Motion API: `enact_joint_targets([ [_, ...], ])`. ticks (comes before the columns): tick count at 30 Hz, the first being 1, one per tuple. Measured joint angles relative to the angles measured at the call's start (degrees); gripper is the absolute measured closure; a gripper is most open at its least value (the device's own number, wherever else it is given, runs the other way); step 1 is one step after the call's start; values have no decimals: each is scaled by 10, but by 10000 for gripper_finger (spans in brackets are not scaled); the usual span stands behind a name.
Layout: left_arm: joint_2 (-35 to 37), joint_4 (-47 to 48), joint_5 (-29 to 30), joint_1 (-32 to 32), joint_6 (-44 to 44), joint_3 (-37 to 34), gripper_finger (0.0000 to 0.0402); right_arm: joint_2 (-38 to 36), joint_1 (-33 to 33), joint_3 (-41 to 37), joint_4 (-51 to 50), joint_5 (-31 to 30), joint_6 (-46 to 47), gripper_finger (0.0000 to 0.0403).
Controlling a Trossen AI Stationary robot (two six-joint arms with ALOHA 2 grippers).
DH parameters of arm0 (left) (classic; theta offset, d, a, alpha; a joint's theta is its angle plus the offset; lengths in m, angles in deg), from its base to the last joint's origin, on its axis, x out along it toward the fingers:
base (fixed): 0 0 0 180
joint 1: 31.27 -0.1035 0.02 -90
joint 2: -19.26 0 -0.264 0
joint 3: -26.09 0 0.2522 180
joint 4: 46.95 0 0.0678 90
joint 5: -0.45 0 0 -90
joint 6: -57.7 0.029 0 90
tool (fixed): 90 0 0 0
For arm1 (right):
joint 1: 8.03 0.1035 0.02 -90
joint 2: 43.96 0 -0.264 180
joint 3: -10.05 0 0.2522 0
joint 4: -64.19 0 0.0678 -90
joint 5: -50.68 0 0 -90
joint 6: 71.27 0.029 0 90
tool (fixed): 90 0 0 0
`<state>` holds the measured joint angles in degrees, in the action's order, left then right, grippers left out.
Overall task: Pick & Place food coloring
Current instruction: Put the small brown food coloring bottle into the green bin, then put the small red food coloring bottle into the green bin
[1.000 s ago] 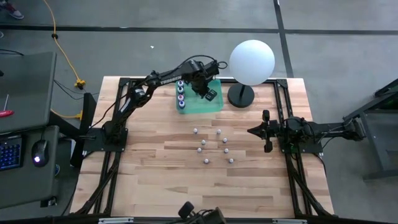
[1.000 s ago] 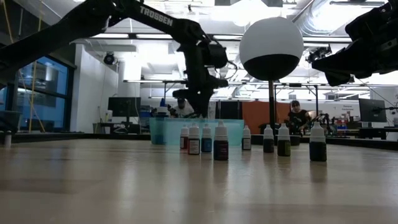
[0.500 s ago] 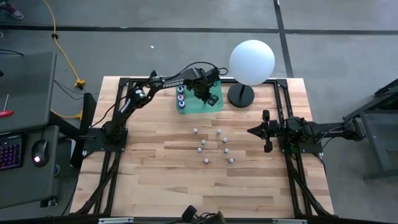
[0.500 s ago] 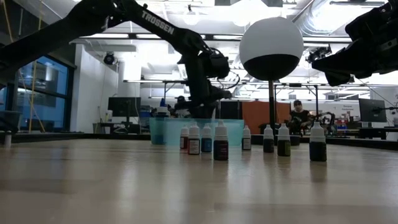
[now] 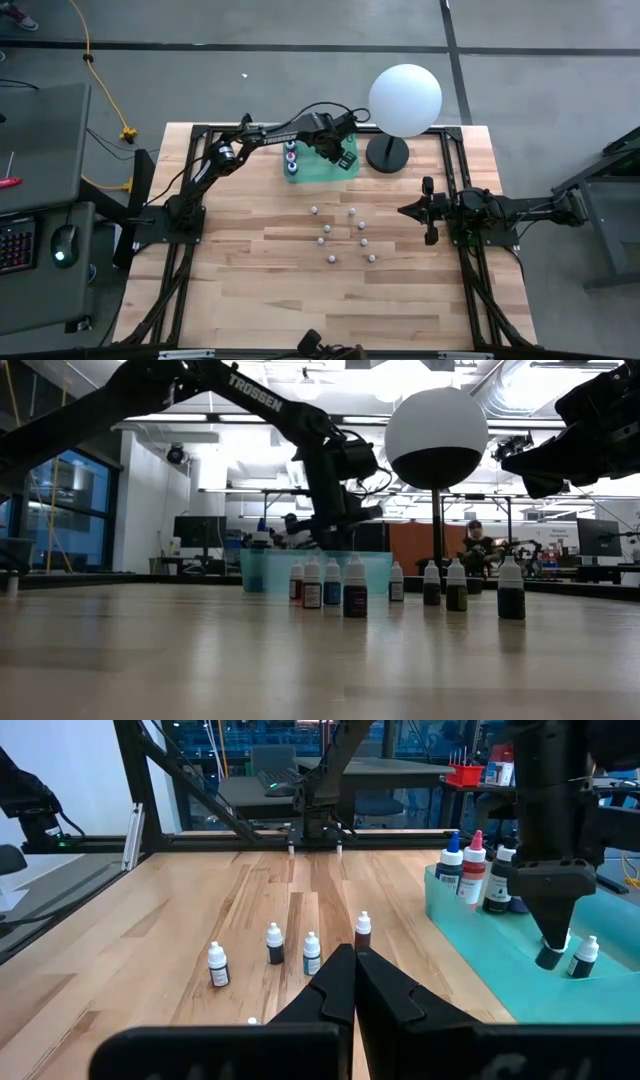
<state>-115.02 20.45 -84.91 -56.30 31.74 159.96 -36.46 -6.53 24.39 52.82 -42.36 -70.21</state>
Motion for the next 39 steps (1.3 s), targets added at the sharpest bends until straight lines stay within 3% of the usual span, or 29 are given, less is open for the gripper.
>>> enact_joint_targets([
  [8, 0, 1, -14, -1, 0, 0, 346, 0, 0, 0, 0, 0, 0, 402],
  [19, 1, -8, -46, -1, 0, -36, 289, 0, 0, 0, 0, 0, 0, 402],
  [27, 1, -12, -52, 0, 2, -54, 286, 0, 0, 0, 0, 0, 0, 402],
  [39, 1, 22, -48, 4, 25, -17, 286, 0, 0, 0, 0, 0, 0, 402],
])
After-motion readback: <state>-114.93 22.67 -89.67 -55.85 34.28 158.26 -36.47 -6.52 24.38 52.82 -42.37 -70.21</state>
